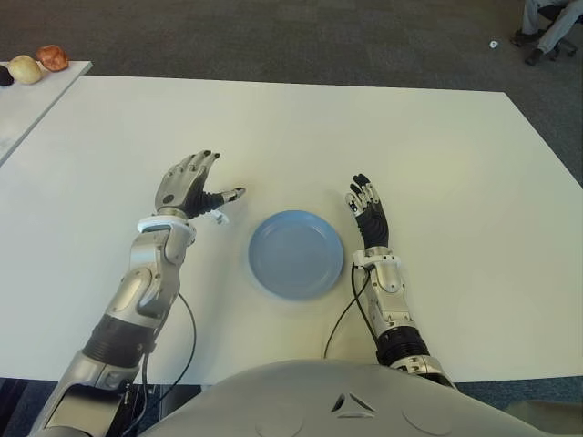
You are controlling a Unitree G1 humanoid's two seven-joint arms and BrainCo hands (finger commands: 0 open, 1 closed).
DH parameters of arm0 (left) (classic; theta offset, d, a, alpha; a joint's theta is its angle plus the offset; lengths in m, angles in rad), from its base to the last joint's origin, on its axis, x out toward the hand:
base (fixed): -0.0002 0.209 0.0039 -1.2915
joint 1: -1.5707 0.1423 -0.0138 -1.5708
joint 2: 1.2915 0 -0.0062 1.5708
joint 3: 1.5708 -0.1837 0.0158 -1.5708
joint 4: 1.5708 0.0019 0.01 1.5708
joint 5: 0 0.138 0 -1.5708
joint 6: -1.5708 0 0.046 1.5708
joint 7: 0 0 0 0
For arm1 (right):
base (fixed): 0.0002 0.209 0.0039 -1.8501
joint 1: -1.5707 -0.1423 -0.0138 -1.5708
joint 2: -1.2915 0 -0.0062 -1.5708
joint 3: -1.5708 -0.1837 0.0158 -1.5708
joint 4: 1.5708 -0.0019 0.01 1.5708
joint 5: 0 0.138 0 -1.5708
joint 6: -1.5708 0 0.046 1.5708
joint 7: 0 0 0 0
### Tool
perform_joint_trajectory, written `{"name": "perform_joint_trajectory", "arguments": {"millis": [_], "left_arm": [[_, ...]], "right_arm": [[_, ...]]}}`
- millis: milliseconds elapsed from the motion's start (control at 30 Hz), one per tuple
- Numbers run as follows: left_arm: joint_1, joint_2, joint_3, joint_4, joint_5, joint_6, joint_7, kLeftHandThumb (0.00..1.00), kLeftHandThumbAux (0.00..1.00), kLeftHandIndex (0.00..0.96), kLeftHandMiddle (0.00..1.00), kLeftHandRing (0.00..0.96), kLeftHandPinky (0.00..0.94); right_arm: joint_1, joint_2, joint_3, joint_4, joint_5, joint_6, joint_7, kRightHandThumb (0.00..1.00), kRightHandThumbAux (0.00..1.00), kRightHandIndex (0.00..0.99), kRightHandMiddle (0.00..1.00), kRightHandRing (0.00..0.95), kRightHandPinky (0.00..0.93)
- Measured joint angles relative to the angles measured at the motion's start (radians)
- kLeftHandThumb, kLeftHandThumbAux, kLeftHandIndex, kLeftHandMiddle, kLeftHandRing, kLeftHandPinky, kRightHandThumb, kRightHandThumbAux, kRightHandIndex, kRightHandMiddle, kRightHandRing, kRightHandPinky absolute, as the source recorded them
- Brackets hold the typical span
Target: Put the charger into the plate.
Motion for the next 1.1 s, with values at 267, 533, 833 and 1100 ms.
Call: {"name": "perform_joint_trajectory", "arguments": {"millis": [267,533,833,1100], "left_arm": [[0.021,-0.024,-0.004,0.021,-0.001,-0.001,0.006,0.162,0.279,0.0,0.0,0.0,0.025],[0.023,-0.038,-0.004,0.054,-0.006,-0.014,0.023,0.161,0.276,0.0,0.0,0.0,0.033],[0.018,-0.059,-0.017,0.147,-0.012,-0.044,0.073,0.147,0.265,0.0,0.0,0.0,0.06],[0.015,-0.086,-0.038,0.263,-0.031,-0.075,0.13,0.13,0.262,0.0,0.0,0.0,0.069]], "right_arm": [[0.0,0.0,0.001,-0.001,0.0,0.001,0.001,0.02,0.559,0.034,0.087,0.058,0.066],[0.001,0.0,0.002,-0.001,0.001,0.001,0.002,0.019,0.559,0.039,0.093,0.062,0.066],[0.004,0.0,0.004,-0.008,0.0,0.001,0.002,0.015,0.556,0.04,0.093,0.062,0.064],[0.011,0.0,0.009,-0.018,0.0,0.002,0.0,0.016,0.552,0.038,0.09,0.06,0.063]]}}
